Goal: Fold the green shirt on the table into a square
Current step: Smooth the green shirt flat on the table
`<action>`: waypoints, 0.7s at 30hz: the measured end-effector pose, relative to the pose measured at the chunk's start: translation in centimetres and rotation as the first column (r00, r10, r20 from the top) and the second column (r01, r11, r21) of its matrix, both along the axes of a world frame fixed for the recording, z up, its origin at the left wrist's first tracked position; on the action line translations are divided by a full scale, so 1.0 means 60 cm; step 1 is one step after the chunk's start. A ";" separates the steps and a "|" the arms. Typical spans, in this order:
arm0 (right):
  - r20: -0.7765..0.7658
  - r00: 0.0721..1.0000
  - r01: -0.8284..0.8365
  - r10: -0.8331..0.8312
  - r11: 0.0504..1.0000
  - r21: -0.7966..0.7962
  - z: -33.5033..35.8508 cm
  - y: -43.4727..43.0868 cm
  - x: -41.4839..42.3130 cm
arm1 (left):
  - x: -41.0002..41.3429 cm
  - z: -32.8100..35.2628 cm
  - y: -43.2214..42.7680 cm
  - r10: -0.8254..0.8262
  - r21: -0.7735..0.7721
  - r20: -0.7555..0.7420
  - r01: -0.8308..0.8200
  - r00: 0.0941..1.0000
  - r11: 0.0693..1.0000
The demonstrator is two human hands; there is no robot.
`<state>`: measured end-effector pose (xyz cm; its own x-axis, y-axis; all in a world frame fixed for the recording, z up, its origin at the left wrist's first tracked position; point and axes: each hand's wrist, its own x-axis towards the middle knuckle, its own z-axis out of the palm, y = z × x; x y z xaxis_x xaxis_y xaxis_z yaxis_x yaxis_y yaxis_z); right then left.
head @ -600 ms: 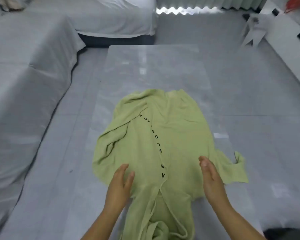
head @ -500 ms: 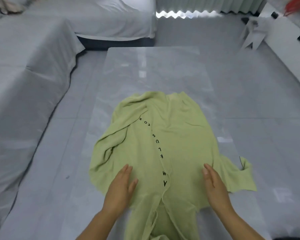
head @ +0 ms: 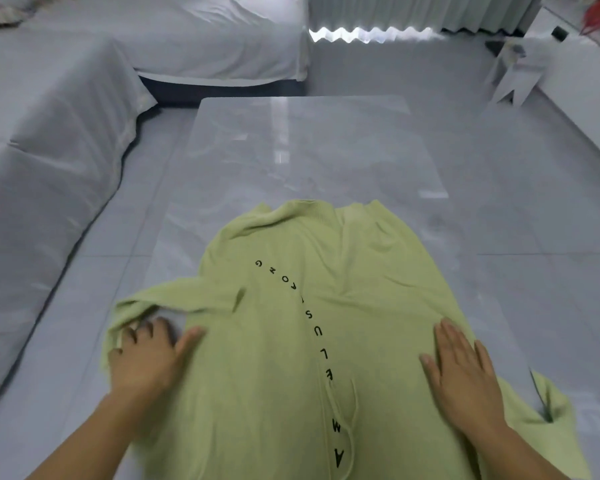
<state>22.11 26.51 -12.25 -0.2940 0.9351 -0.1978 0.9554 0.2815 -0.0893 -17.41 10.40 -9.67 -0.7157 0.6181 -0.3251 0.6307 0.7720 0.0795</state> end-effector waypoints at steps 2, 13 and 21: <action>-0.073 0.997 0.042 -0.039 0.998 0.041 0.000 0.009 -0.009 | -0.014 0.013 0.008 -0.096 0.091 -0.046 0.100 0.994 0.991; -0.570 0.745 0.347 -0.347 0.931 -0.112 0.028 0.295 -0.128 | -0.023 0.014 0.257 -0.143 0.588 0.105 0.055 0.984 0.807; -0.578 0.642 0.436 -0.504 0.860 -0.265 -0.012 0.367 -0.179 | -0.071 -0.022 0.349 0.183 0.483 0.461 -0.418 0.868 0.769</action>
